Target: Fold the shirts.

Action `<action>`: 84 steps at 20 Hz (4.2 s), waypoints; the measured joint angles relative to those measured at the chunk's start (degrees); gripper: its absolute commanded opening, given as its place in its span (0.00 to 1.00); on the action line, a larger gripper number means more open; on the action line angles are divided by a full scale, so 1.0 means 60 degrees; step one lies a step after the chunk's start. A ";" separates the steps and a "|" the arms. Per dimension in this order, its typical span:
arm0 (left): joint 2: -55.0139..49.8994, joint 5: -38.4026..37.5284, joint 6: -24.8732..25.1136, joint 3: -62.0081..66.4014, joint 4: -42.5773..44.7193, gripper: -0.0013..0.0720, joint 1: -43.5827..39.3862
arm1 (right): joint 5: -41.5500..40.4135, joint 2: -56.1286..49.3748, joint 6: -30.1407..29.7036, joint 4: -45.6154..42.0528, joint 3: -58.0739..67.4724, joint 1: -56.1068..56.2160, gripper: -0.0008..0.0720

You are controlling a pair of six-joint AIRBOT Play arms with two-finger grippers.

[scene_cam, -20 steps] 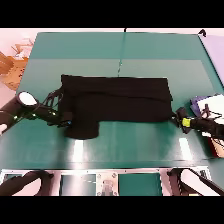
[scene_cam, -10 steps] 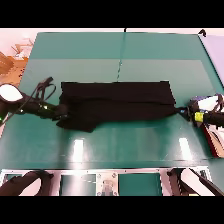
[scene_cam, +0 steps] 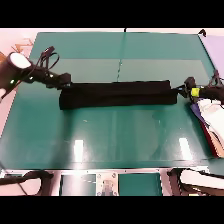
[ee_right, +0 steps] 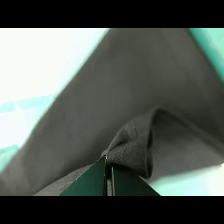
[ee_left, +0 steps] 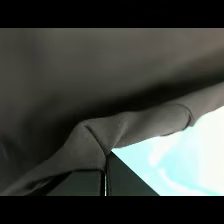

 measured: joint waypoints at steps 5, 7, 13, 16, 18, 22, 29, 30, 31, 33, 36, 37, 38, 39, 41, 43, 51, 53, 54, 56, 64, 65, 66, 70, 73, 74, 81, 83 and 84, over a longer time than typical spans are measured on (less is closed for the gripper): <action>-0.2084 0.1508 0.0142 0.1661 -0.0612 0.90 0.0007 | -0.0382 -0.2703 0.0007 0.0368 0.2302 0.0484 0.56; -0.2412 0.2146 0.0160 0.2000 -0.0776 0.90 0.0193 | -0.0240 -0.3333 -0.0106 0.0455 0.3162 0.0397 0.56; -0.2710 0.1162 -0.0073 0.3085 -0.0951 0.90 0.1311 | 0.1931 -0.4018 -0.0849 -0.0616 0.4677 -0.0739 0.72; -0.2728 0.0364 -0.0182 0.3304 -0.1035 0.07 0.1421 | 0.2841 -0.4375 -0.1180 -0.1118 0.4860 -0.1100 0.72; -0.2743 0.0029 -0.0197 0.3370 -0.1031 0.07 0.1326 | 0.3235 -0.4677 -0.1413 -0.1260 0.4914 -0.1118 0.72; -0.2743 -0.0306 -0.0106 0.3421 -0.1078 0.07 0.0798 | 0.3708 -0.5213 -0.1716 -0.1162 0.4969 -0.0678 0.66; -0.2980 0.0051 -0.0022 0.3417 -0.1031 0.06 -0.0929 | 0.4062 -0.5574 -0.1967 -0.1479 0.5504 0.0018 0.03; -0.3096 0.0313 -0.0022 0.3417 -0.1020 0.06 -0.1290 | 0.4164 -0.5515 -0.1967 -0.1610 0.5719 0.0062 0.03; -0.3238 0.0616 -0.0018 0.3410 -0.1020 0.05 -0.1676 | 0.4452 -0.5380 -0.1931 -0.1472 0.5978 0.0066 0.03; -0.3544 0.1377 -0.0022 0.3410 -0.1016 0.05 -0.2452 | 0.5151 -0.4951 -0.1818 -0.1177 0.6455 0.0127 0.03; -0.4175 0.2761 -0.0055 0.3410 -0.1191 0.05 -0.3821 | 0.6113 -0.3967 -0.1712 -0.0510 0.6910 0.0138 0.03; -0.4408 0.3220 -0.0062 0.3410 -0.1341 0.05 -0.4273 | 0.6357 -0.3563 -0.1694 -0.0255 0.6987 0.0149 0.03; -0.4612 0.3625 -0.0087 0.3410 -0.1523 0.05 -0.4670 | 0.6510 -0.3198 -0.1676 -0.0062 0.7038 0.0160 0.03; -0.4790 0.4011 -0.0091 0.3417 -0.1730 0.05 -0.5031 | 0.6619 -0.2787 -0.1661 0.0251 0.7089 0.0171 0.03; -0.5129 0.4648 -0.0091 0.3432 -0.2255 0.05 -0.5679 | 0.6856 -0.2113 -0.1650 0.0732 0.7140 0.0208 0.03; -0.5359 0.5242 -0.0095 0.3450 -0.2761 0.05 -0.6084 | 0.6907 -0.1661 -0.1636 0.1002 0.7165 0.0248 0.03; -0.5526 0.2918 0.0007 0.4462 -0.2991 0.05 -0.5366 | 0.7056 -0.1158 -0.1526 0.1290 0.6903 0.0488 0.03; -0.5377 0.0892 -0.0393 0.5176 -0.1934 0.05 -0.4626 | 0.7078 -0.1129 -0.1432 0.1362 0.6852 0.0736 0.03; -0.5231 -0.0080 -0.0627 0.5526 -0.1235 0.05 -0.4269 | 0.7078 -0.1129 -0.1359 0.1355 0.6834 0.0922 0.03; -0.4856 -0.1894 -0.1049 0.6051 0.0390 0.05 -0.3504 | 0.6958 -0.1111 -0.1180 0.1362 0.6801 0.1545 0.03; -0.3497 -0.5115 -0.1472 0.6553 0.3231 0.05 -0.0878 | 0.2973 -0.1770 -0.0565 0.1137 0.6054 0.6339 0.05; -0.3432 -0.5187 -0.1421 0.6572 0.3322 0.05 -0.0641 | 0.2098 -0.2087 -0.0543 0.1118 0.5996 0.7085 0.32; -0.3362 -0.5260 -0.1344 0.6590 0.3370 0.05 -0.0459 | 0.1027 -0.2510 -0.0535 0.1100 0.5949 0.7898 0.74; -0.3289 -0.5541 -0.1060 0.6597 0.3508 0.05 0.0084 | -0.2517 -0.4036 -0.0590 0.1020 0.5861 1.0076 0.77; -0.3279 -0.5650 -0.0900 0.6594 0.3537 0.05 0.0273 | -0.2943 -0.4335 -0.0586 0.0725 0.5847 0.9959 0.77; -0.3282 -0.5665 -0.0871 0.6594 0.3519 0.05 0.0313 | -0.2685 -0.4324 -0.0554 0.0630 0.5843 0.9581 0.77; -0.3282 -0.5479 -0.0794 0.6594 0.3574 0.05 0.0415 | 0.0973 -0.3934 -0.0350 0.0280 0.5719 0.5191 0.77; -0.3282 -0.5421 -0.0798 0.6594 0.3574 0.05 0.0419 | 0.1738 -0.3912 -0.0353 0.0029 0.5391 0.4200 0.77; -0.3282 -0.5395 -0.0801 0.6594 0.3574 0.05 0.0415 | 0.1912 -0.3909 -0.0382 -0.0055 0.5169 0.3894 0.77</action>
